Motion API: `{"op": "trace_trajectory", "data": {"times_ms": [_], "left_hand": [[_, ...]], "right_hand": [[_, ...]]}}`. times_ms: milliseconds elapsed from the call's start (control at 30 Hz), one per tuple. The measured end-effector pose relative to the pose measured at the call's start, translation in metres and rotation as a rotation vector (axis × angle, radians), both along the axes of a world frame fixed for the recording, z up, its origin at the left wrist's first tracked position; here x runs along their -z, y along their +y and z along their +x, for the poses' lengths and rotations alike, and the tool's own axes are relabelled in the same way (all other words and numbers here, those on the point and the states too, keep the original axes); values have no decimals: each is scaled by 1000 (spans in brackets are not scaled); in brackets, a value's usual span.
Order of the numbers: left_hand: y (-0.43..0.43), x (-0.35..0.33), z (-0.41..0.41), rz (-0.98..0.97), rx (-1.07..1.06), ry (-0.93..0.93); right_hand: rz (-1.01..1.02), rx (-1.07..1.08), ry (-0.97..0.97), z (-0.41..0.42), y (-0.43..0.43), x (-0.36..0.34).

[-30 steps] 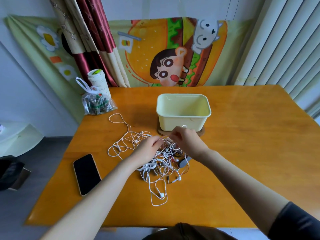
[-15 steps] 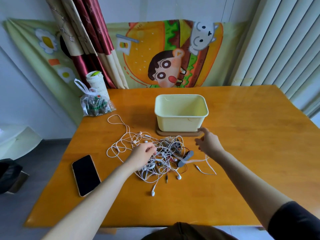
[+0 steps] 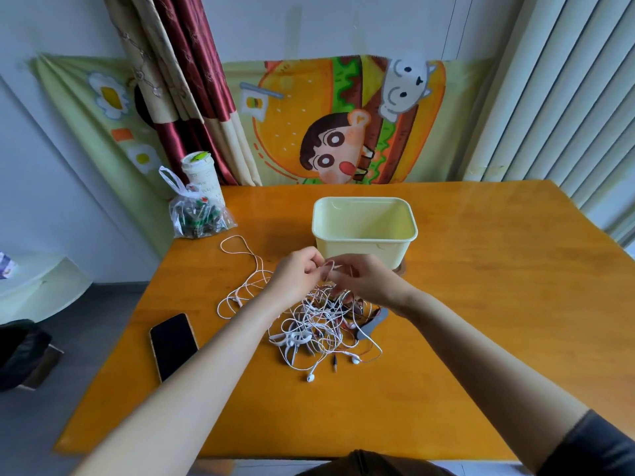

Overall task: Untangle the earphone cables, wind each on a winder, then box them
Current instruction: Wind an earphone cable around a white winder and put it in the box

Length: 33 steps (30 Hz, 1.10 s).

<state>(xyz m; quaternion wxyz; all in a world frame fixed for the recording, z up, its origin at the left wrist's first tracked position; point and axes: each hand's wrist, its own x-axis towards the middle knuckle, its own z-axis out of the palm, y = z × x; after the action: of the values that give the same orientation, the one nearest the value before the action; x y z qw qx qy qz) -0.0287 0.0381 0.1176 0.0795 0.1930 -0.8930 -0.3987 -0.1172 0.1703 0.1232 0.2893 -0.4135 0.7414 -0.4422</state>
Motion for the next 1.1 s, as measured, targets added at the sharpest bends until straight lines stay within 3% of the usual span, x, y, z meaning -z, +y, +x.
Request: {"op": "trace_trajectory", "data": {"times_ms": [167,267,367,500,667,833,1100], "left_hand": [[3,-3,4,25,33,14],[1,2,9,136,27,10],[-6,15,15,107,-33,-20],[-18,30,27,4,-125,-108],[-28,44,37,-8,-165,-198],[-23,41,33,7,-126,-160],[-1,34,21,39,16,-152]], "right_hand": [[0,92,-43,-1,-3,4],[-30,209,43,-10,-1,5],[-26,388,97,-31,4,7],[132,601,117,-66,25,35],[283,708,117,-77,52,65],[564,574,159,-71,57,78],[1155,6,519,-24,31,66]]}}
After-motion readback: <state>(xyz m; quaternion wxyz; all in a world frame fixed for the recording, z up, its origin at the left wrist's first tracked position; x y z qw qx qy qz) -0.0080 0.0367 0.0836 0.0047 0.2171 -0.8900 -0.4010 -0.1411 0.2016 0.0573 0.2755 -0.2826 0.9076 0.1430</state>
